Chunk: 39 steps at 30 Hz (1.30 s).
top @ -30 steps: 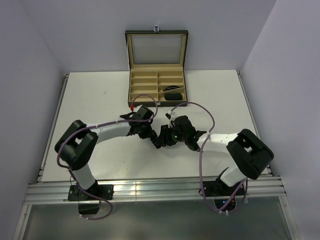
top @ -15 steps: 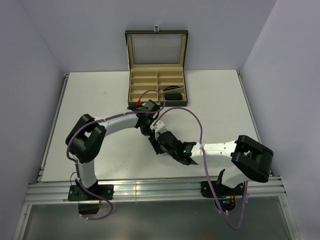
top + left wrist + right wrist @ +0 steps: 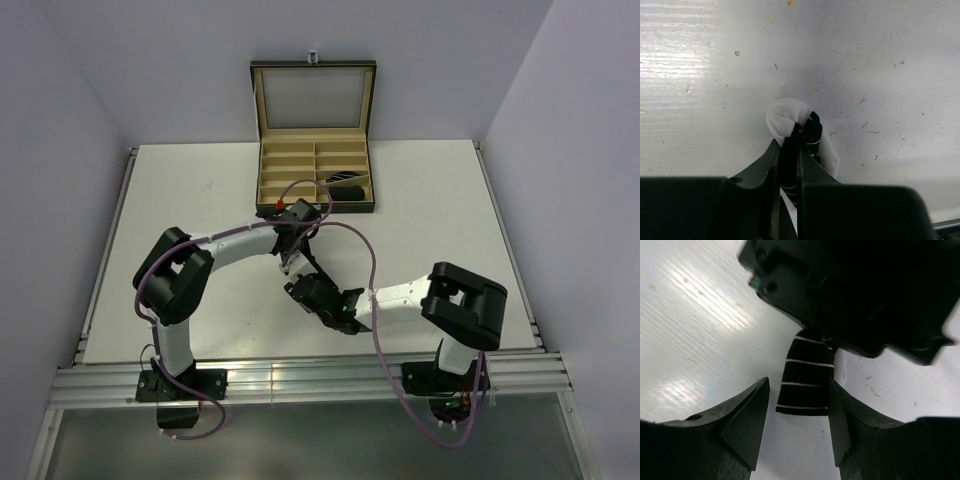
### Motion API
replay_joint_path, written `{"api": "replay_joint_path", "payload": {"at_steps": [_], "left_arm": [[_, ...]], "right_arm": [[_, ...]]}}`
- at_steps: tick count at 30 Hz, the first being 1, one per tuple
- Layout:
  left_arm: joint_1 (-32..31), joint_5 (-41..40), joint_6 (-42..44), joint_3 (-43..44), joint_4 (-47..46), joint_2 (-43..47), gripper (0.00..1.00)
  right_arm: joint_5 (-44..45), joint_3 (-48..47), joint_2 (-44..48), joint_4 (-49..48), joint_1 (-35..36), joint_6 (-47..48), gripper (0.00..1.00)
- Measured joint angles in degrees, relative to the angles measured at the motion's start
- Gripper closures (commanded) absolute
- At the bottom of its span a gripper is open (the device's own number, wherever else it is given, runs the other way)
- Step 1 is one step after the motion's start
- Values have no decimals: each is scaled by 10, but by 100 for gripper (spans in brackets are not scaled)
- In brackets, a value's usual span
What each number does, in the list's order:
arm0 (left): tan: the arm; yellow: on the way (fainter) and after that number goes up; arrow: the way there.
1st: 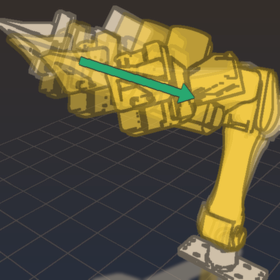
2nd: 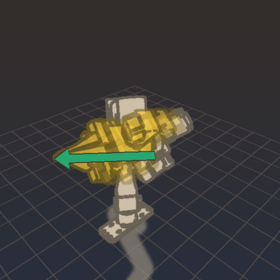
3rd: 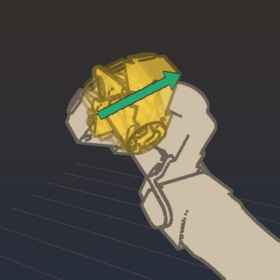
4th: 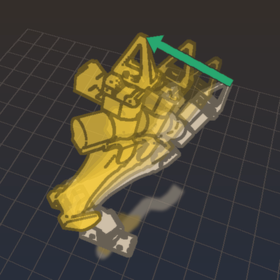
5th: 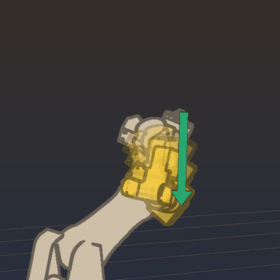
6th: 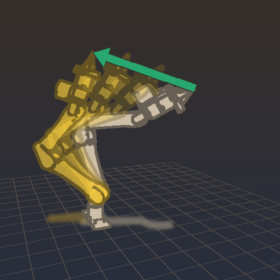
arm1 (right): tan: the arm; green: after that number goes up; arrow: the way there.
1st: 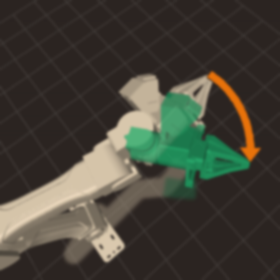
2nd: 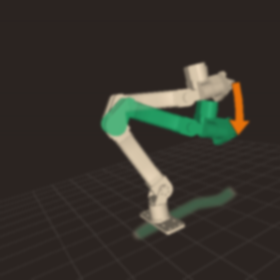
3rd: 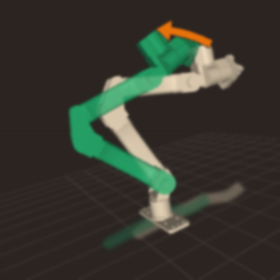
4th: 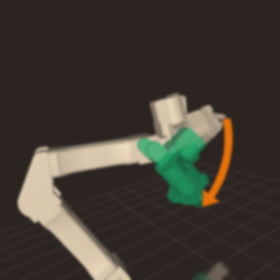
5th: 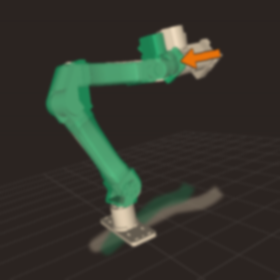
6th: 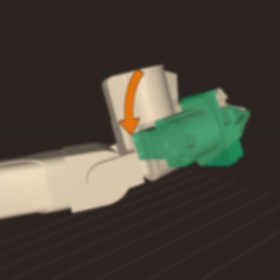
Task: Roll the socks
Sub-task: Roll the sock at the center of the board.
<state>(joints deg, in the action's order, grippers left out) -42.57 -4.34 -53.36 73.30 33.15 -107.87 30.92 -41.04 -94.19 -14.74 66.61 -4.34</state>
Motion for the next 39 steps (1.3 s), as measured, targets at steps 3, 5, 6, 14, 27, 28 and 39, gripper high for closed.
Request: {"api": "replay_joint_path", "payload": {"at_steps": [3,5,6,14,27,28,39], "left_arm": [[0,1,2,0,0,0,100],[0,3,3,0,0,0,100],[0,3,4,0,0,0,99],[3,5,5,-23,-26,15,63],[42,-26,-72,-193,-119,184,29],[42,-29,-81,-211,-132,200,28],[17,-30,-165,-324,-262,266,30]], "right_arm": [[17,-7,-31,11,-1,-3,53],[25,-9,-39,21,-4,-9,66],[25,-10,-39,24,-7,-12,85],[-73,12,2,24,-56,-49,100],[-431,40,54,19,-228,-129,100],[-453,40,52,18,-239,-137,100],[-593,18,-13,-1,-284,-186,100]]}}
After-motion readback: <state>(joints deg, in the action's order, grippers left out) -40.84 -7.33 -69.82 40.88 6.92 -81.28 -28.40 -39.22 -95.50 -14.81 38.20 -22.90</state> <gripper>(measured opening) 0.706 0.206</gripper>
